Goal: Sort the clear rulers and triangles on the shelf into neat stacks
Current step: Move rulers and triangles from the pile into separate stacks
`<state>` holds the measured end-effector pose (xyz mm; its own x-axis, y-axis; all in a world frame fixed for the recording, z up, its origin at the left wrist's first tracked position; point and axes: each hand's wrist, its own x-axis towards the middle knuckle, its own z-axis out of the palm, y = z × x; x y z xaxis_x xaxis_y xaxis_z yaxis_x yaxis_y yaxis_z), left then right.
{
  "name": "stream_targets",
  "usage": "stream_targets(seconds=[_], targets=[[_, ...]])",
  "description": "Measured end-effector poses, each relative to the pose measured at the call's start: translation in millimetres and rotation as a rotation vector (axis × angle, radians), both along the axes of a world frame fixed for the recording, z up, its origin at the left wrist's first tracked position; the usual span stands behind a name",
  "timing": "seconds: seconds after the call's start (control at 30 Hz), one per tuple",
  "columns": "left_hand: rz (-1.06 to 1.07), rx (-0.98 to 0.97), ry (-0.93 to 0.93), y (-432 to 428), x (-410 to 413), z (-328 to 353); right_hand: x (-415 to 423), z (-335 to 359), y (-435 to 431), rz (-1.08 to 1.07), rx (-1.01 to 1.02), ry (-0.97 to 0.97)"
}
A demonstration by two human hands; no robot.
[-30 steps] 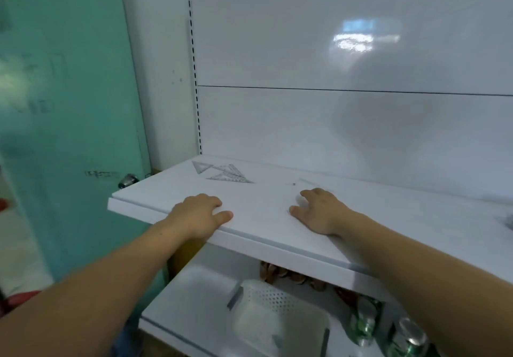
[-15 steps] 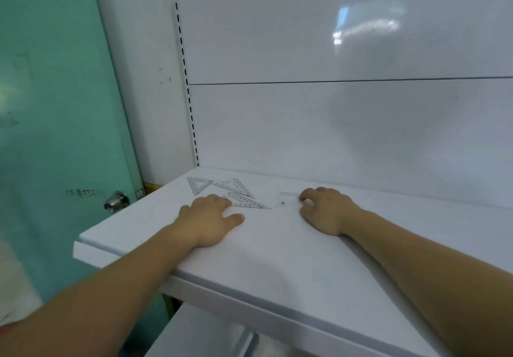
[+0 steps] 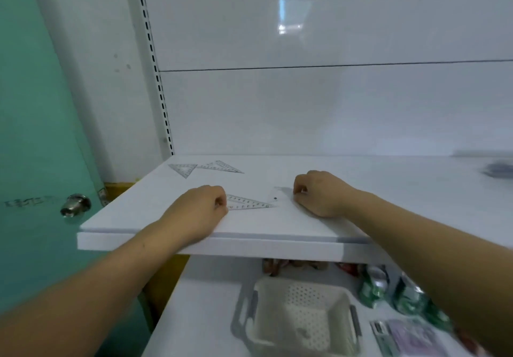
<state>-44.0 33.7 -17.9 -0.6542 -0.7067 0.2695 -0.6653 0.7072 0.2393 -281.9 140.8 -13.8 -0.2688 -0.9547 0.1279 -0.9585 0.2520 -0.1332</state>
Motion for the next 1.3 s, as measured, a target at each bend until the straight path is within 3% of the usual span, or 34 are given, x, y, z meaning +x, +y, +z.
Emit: stream_targets(seconds=[0.17, 0.33, 0.53, 0.83, 0.97, 1.1, 1.3], targets=[[-0.095, -0.010, 0.014, 13.7, 20.3, -5.9, 40.5, -6.5, 46.7, -0.016, -0.067, -0.032], [-0.061, 0.047, 0.088, 24.7, 43.4, -11.2, 60.0, -9.2, 73.8, -0.026, -0.061, -0.048], [-0.026, 0.142, 0.097, 30.6, 55.3, -11.3, 73.4, -12.3, 87.0, 0.007, -0.205, -0.035], [-0.071, -0.043, 0.097, 39.3, 59.2, -14.9, 76.3, -18.9, 96.0, 0.016, -0.200, 0.078], [-0.050, -0.042, 0.195, 34.2, 61.5, -17.7, 78.9, -23.4, 98.8, 0.035, -0.234, 0.121], [-0.048, 0.004, 0.363, 36.4, 58.5, -10.4, 81.2, -10.2, 107.4, -0.104, -0.319, -0.007], [-0.176, 0.179, 0.513, 65.7, 10.0, 6.0, 63.7, 5.6, 133.2, -0.280, -0.302, -0.030]])
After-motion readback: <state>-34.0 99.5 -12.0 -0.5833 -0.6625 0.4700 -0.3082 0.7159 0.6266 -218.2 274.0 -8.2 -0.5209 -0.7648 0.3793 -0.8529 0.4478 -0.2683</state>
